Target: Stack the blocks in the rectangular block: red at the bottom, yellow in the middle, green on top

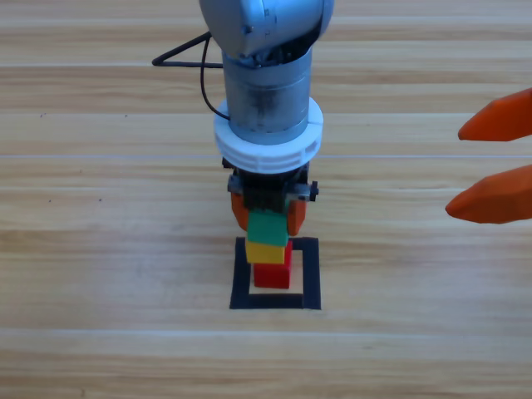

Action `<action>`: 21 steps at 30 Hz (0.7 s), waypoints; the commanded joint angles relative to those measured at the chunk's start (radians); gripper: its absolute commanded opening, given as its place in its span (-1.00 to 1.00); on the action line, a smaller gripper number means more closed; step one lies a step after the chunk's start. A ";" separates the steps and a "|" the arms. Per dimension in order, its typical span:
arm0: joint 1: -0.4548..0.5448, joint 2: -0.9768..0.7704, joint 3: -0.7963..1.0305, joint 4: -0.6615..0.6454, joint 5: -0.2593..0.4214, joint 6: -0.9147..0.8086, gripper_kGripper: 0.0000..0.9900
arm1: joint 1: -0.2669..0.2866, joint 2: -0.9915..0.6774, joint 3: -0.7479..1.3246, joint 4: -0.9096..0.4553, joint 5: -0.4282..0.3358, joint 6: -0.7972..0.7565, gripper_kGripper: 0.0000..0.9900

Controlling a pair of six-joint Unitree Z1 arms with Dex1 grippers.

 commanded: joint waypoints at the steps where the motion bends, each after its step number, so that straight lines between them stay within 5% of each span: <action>1: -0.019 0.067 0.008 0.001 0.001 -0.006 -1.00 | -0.017 0.038 0.019 -0.004 -0.003 0.006 0.99; 16: -0.019 0.034 0.009 -0.005 0.026 -0.014 -0.90 | -0.017 0.038 0.019 -0.004 -0.003 0.003 0.99; 19: -0.019 0.002 0.014 -0.004 0.032 -0.022 0.64 | -0.017 0.038 0.019 -0.004 -0.003 0.003 0.99; 21: -0.019 -0.015 0.023 -0.004 0.037 -0.026 0.99 | -0.017 0.038 0.020 -0.004 -0.003 0.003 0.99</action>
